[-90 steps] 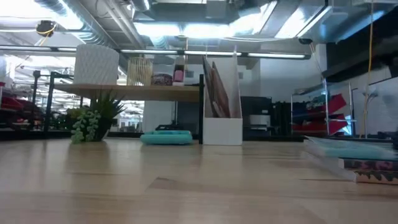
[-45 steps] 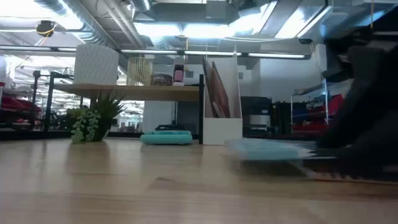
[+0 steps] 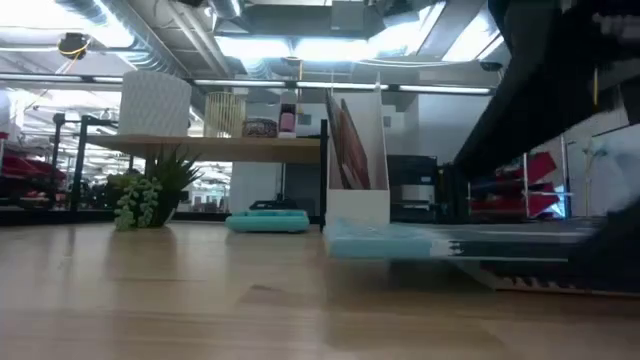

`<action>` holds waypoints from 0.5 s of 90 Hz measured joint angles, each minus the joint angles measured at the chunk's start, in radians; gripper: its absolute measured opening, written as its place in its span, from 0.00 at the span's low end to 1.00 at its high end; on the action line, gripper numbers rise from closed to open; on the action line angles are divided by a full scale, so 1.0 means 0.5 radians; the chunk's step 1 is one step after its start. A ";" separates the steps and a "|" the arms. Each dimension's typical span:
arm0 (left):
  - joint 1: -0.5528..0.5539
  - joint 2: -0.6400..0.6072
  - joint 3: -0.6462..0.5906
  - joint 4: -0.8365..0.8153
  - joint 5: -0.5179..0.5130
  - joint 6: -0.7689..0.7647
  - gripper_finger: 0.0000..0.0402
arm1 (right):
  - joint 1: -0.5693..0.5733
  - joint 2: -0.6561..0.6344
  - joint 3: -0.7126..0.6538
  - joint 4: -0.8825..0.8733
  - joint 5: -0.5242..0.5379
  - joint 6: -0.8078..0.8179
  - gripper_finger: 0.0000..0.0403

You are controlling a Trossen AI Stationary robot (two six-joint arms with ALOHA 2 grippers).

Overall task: Stock shelves
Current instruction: Put the light blue book into the white bookshelf

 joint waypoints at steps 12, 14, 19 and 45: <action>0.000 0.000 0.000 0.000 0.005 -0.008 0.29 | 0.003 0.092 0.076 -0.117 0.125 0.029 0.67; 0.000 0.000 0.000 0.000 0.005 -0.008 0.29 | 0.003 0.111 0.096 -0.142 0.147 0.041 0.66; 0.000 0.001 0.000 0.001 0.005 -0.003 0.29 | 0.005 0.150 0.151 -0.222 0.176 0.080 0.64; 0.002 0.002 0.000 0.001 0.005 -0.002 0.29 | 0.001 0.222 0.296 -0.581 0.183 0.500 0.34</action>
